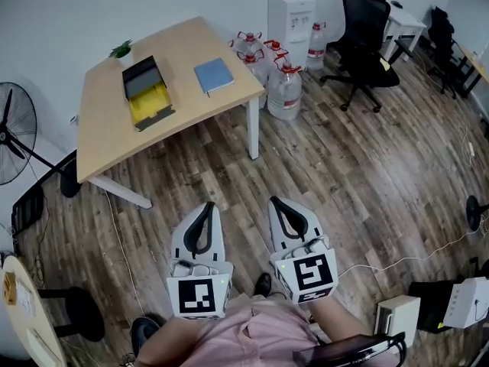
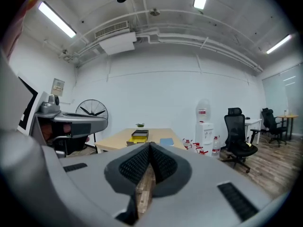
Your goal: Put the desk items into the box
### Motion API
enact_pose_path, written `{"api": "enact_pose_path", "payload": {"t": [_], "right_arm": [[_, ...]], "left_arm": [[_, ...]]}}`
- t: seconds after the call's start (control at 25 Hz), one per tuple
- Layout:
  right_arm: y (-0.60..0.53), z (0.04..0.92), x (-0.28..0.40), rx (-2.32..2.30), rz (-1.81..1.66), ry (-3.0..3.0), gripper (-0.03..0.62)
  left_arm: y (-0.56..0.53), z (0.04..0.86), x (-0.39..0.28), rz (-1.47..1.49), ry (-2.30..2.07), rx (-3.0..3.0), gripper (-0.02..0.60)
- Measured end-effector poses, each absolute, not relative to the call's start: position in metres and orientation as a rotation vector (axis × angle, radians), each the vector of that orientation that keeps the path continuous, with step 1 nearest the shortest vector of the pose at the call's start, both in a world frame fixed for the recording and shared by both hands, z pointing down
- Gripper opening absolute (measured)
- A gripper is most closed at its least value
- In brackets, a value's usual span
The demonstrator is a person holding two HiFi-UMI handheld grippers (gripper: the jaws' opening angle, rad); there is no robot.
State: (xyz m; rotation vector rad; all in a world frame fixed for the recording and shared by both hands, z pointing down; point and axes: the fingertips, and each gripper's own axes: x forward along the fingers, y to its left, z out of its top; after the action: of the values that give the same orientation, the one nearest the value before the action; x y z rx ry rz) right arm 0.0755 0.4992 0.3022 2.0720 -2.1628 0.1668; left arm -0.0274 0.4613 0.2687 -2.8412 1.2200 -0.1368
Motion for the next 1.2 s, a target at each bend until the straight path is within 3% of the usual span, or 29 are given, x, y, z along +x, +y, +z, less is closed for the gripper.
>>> {"api": "enact_pose_path", "payload": {"t": [0.16,0.28,0.72,1.2], "right_arm": [[0.483,0.307,0.086,2.074,0.193,-2.172,0.003],[0.456,0.315,0.092,2.048,0.234,-2.21,0.15],[0.301,0.334,0.115,2.022,0.265,-2.176,0.136],[0.175,0.293,0.135,2.118,0.153,-2.112,0.115]], "left_arm": [[0.441,0.275,-0.022,-0.183,1.223,-2.806,0.014],[0.415,0.283,-0.014,-0.191,1.238,-2.827,0.014],[0.258,0.299,0.011,-0.179,1.252,-2.889,0.012],[0.129,0.262,0.032,-0.055,1.154,-2.882,0.014]]}}
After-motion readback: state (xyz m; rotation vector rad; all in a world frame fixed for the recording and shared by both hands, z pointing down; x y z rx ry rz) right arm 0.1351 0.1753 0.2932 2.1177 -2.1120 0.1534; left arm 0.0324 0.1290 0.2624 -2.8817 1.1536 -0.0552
